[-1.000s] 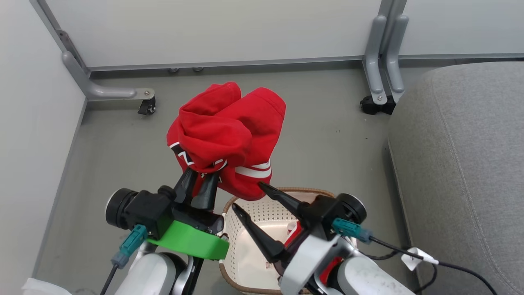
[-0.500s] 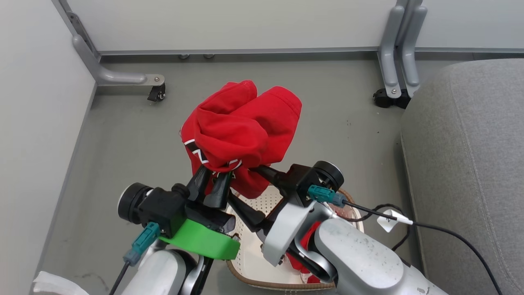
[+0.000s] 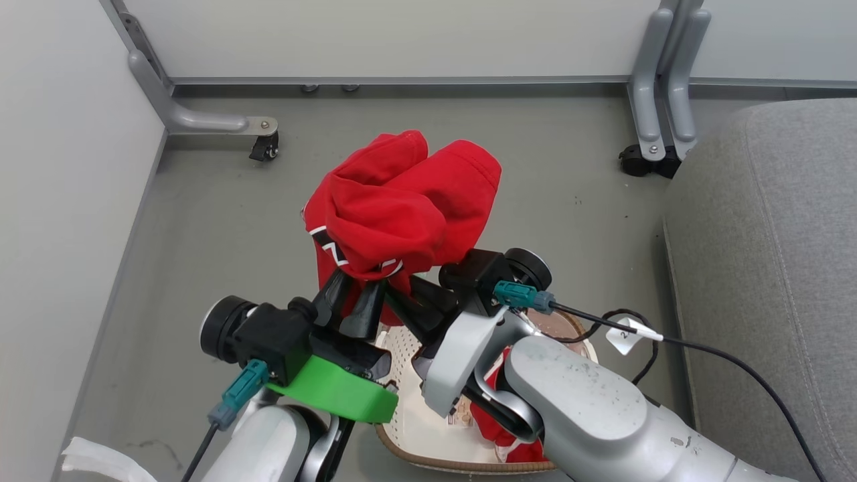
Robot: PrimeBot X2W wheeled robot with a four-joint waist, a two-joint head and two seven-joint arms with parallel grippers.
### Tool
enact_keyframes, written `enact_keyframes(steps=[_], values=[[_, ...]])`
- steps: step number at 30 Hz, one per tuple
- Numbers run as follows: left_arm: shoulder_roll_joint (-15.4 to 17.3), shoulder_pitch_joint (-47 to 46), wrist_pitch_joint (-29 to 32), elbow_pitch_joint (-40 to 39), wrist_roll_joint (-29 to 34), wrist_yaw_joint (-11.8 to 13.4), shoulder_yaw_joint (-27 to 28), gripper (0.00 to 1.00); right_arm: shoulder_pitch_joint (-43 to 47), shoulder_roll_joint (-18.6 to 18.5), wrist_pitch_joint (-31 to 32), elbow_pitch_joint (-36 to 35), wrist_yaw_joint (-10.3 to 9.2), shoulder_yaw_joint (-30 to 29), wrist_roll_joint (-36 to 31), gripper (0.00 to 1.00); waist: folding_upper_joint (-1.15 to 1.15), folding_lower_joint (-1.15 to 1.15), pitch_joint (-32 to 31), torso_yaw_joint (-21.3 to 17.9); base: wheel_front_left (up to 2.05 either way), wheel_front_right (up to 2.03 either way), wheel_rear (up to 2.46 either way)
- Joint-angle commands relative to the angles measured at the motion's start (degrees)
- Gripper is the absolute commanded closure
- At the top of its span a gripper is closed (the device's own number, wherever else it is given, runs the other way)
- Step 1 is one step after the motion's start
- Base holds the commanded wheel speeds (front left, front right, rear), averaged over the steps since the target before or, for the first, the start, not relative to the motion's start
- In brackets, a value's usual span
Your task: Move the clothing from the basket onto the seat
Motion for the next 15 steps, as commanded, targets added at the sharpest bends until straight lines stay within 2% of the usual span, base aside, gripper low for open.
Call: enact_keyframes(steps=[1,15], values=[[0.1,-0.8,-0.3,0.0,-0.4,0.1,-0.1,1.0,-0.8,-0.1,-0.3,0.5,-0.02,0.4,0.5,1.0,0.0,0.0,-0.1,0.0,0.0,0.0,0.0],[0.7,-0.2,0.8,0.2,-1.1,0.7,-0.5,1.0,-1.9,0.0,-1.7,2.5,-0.02,1.7,2.6,1.0,0.0,0.0,-0.8,-0.1,0.0,0.0,0.0]])
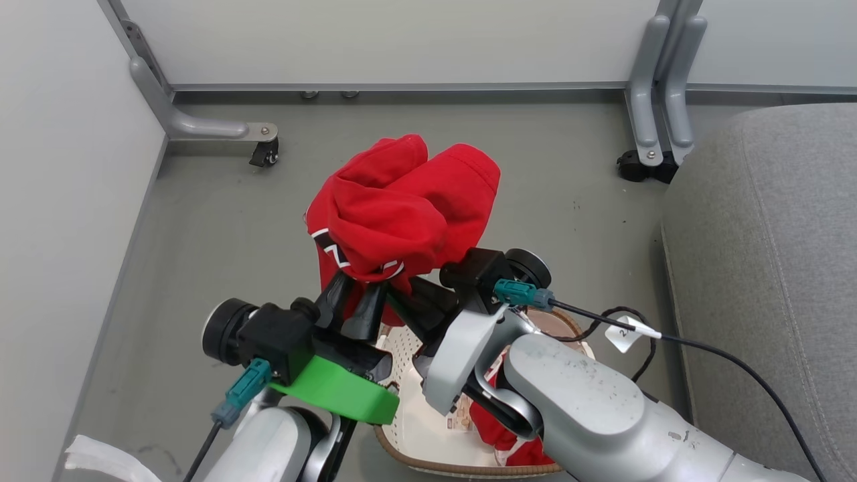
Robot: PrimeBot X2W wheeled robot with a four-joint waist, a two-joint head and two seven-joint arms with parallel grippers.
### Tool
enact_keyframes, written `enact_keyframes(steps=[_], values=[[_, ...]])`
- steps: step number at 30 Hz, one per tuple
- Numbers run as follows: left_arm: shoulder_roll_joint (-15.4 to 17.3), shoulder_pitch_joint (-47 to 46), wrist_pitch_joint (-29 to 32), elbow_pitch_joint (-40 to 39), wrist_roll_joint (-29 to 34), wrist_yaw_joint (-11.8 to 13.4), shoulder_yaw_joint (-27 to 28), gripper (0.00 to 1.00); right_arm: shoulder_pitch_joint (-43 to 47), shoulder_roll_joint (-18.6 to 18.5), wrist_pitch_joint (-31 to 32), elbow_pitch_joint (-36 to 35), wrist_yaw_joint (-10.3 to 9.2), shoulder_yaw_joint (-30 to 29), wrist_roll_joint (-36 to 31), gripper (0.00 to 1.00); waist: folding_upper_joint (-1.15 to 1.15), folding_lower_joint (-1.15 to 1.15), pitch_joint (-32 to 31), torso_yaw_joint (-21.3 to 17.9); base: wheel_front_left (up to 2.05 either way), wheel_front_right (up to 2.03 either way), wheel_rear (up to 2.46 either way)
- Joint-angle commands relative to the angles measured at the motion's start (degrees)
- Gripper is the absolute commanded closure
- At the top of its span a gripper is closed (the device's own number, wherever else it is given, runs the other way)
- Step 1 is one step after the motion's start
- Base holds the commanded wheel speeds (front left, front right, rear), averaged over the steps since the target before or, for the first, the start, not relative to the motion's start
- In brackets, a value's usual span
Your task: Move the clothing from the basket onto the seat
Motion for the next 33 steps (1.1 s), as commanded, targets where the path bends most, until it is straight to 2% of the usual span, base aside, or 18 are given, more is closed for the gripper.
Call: enact_keyframes(steps=[1,2,3,4,12,17,21,33], values=[[0.3,-0.2,0.3,-0.1,-0.6,0.3,-0.1,1.0,-0.8,-0.1,-0.4,0.4,-0.02,0.1,0.6,1.0,0.0,0.0,-0.1,0.0,0.0,0.0,0.0],[0.4,-0.2,0.3,-0.1,-0.5,0.5,-0.1,0.67,-0.9,-0.1,-0.5,0.5,-0.02,0.1,0.7,1.0,0.0,0.0,-0.1,0.0,0.0,0.0,0.0],[0.5,-0.2,0.5,-0.1,-0.3,0.6,-0.2,0.23,-1.0,-0.1,-0.5,0.6,-0.02,0.1,0.7,1.0,0.0,0.0,-0.1,0.0,0.0,0.0,0.0],[0.6,-0.2,0.6,0.0,-0.1,0.7,-0.2,0.0,-1.0,-0.1,-0.6,0.6,-0.02,0.1,0.6,1.0,0.0,0.0,-0.1,0.0,0.0,0.0,0.0],[2.5,0.4,0.2,0.5,2.7,4.1,1.2,0.0,-1.3,-0.1,-1.2,1.7,-0.02,-1.6,-1.5,1.0,0.0,0.0,-0.1,-0.3,0.0,0.0,0.0],[4.5,2.0,-0.3,1.7,3.2,7.5,4.5,0.0,-1.0,0.0,-1.3,2.3,-0.01,-3.9,-3.1,1.0,0.0,0.0,0.1,-0.4,0.0,0.0,0.0],[5.8,3.6,-0.9,4.0,1.8,9.3,7.5,0.0,-0.2,0.0,-1.3,2.9,-0.02,-6.2,-4.2,1.0,0.0,0.0,0.2,-0.4,0.0,0.0,0.0],[7.3,7.3,-3.1,12.4,-0.8,9.3,11.4,0.0,3.3,0.0,-1.1,3.1,-0.01,-13.3,-7.6,1.0,0.0,0.0,-0.4,-1.3,0.0,0.0,0.0]])
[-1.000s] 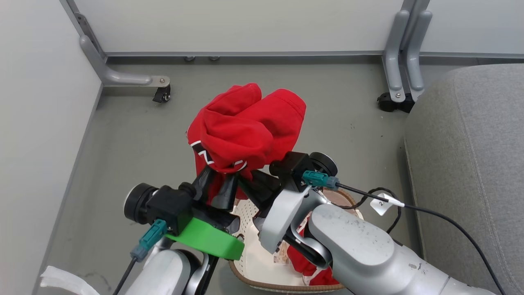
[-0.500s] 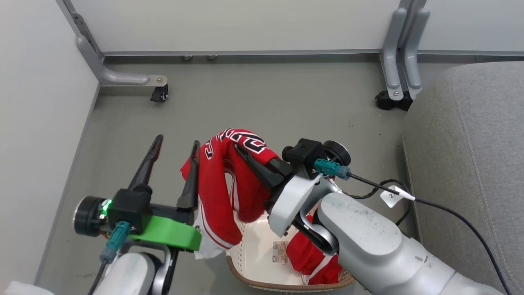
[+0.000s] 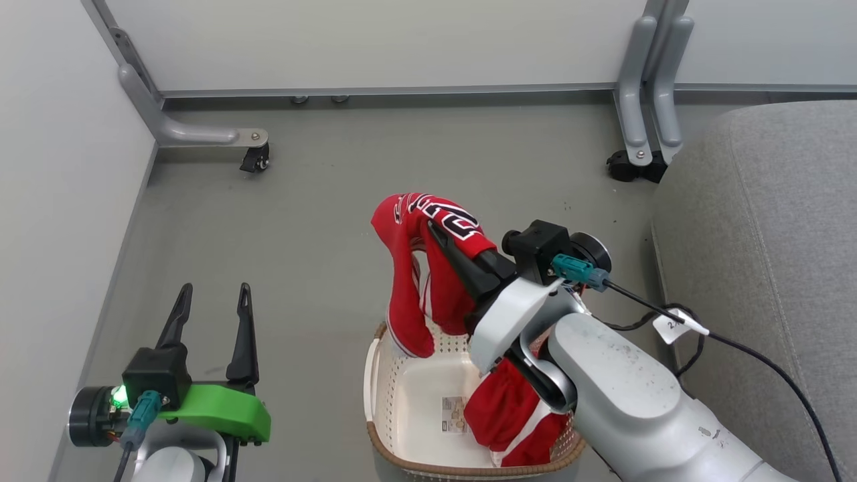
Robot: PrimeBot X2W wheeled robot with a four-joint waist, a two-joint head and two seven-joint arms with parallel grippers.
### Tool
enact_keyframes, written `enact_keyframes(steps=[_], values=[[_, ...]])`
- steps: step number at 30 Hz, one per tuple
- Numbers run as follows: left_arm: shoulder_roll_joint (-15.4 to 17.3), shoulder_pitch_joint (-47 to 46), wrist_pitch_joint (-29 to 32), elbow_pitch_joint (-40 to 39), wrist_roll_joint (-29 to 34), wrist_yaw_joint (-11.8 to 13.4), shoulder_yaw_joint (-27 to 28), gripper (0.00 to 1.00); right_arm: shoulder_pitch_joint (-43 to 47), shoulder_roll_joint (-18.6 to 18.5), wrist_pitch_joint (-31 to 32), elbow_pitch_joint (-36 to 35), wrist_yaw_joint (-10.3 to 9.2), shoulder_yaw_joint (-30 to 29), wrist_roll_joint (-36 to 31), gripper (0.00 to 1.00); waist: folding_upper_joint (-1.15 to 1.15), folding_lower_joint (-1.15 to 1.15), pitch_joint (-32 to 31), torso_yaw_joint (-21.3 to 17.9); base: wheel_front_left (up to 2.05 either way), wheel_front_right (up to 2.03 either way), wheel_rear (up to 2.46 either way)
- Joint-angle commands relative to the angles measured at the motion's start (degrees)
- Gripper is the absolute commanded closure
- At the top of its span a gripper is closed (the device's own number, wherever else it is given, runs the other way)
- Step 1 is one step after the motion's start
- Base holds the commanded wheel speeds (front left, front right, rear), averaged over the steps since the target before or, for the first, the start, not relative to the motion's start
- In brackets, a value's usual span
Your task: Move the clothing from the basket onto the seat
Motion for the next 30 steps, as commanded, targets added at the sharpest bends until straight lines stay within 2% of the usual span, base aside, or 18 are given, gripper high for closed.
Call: enact_keyframes(steps=[1,8,14,22,30], values=[[0.2,1.0,-0.5,0.4,-0.3,0.0,0.2,0.0,1.0,0.0,0.1,-0.4,-0.01,-0.9,-0.6,1.0,0.0,0.0,-0.2,-0.1,0.0,0.0,0.0],[0.0,1.8,-0.7,1.3,-0.4,0.1,0.6,0.0,3.6,0.0,0.3,-2.2,-0.01,-5.4,-3.4,1.0,0.0,0.0,-0.6,-2.0,0.0,0.0,0.0],[0.3,2.3,-0.8,0.4,-0.4,0.4,0.7,0.0,7.0,-0.1,1.1,-6.7,-0.01,-11.2,-6.8,1.0,0.0,0.0,0.2,-6.0,0.0,0.0,0.0],[1.3,2.5,-0.3,-1.3,-0.6,1.0,1.2,0.0,12.9,0.0,4.1,-14.9,-0.01,-20.2,-11.2,1.0,0.0,0.0,1.8,-13.6,0.0,0.0,0.0],[3.0,2.4,0.9,-4.0,-0.1,1.7,1.5,0.0,17.8,0.0,6.4,-21.9,0.0,-25.2,-12.2,1.0,0.0,0.0,3.9,-22.6,0.0,0.0,0.0]])
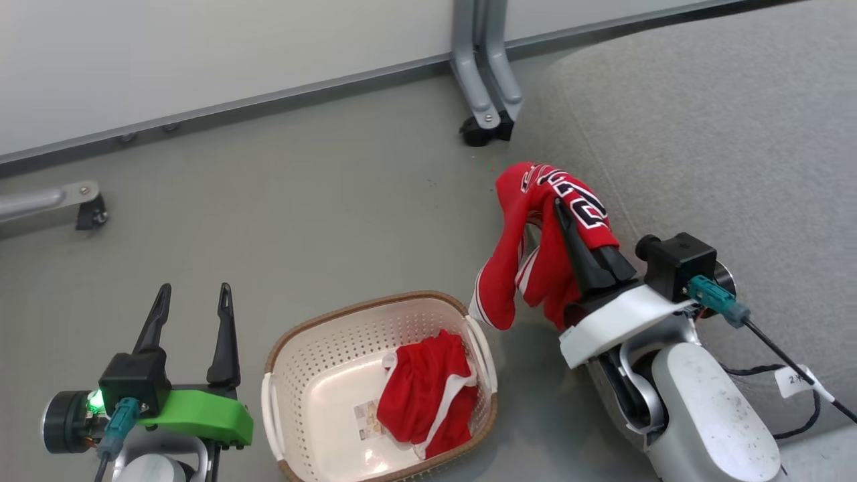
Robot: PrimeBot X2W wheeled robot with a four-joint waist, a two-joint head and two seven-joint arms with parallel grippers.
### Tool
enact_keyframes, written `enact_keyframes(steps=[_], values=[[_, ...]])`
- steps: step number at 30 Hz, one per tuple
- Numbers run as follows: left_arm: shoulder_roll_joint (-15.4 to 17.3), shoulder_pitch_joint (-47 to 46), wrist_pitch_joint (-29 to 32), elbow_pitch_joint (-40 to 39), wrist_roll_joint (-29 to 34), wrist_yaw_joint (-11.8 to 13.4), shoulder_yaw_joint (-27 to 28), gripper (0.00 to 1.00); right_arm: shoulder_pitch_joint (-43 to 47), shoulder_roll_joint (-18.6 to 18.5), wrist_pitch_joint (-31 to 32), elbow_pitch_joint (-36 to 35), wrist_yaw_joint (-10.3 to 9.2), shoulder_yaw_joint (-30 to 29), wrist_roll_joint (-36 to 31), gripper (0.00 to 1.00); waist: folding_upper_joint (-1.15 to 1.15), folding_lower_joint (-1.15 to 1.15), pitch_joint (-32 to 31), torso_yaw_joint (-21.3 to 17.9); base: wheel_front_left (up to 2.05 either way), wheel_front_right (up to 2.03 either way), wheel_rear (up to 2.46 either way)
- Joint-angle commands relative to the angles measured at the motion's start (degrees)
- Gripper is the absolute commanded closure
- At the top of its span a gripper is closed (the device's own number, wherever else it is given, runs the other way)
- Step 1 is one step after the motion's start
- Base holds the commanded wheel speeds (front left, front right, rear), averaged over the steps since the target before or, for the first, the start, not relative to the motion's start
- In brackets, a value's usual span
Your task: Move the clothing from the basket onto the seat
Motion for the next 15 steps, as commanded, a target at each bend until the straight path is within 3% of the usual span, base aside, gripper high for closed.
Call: enact_keyframes(steps=[1,9,15], values=[[0.9,0.3,0.4,-0.4,0.3,0.4,0.3,0.0,0.9,0.0,0.2,-1.0,0.0,-0.7,-0.2,1.0,0.0,0.0,2.3,-6.6,0.0,0.0,0.0],[2.7,0.1,2.3,-3.1,0.6,1.1,0.6,0.0,3.5,0.0,-0.2,-4.1,-0.01,-5.4,0.3,1.0,0.0,0.0,4.6,-13.9,0.0,0.0,0.0],[3.8,-1.2,3.6,-5.1,1.2,1.5,0.4,0.0,1.3,0.0,-1.1,-3.4,0.0,-10.0,1.2,1.0,0.0,0.0,6.9,-16.6,0.0,0.0,0.0]])
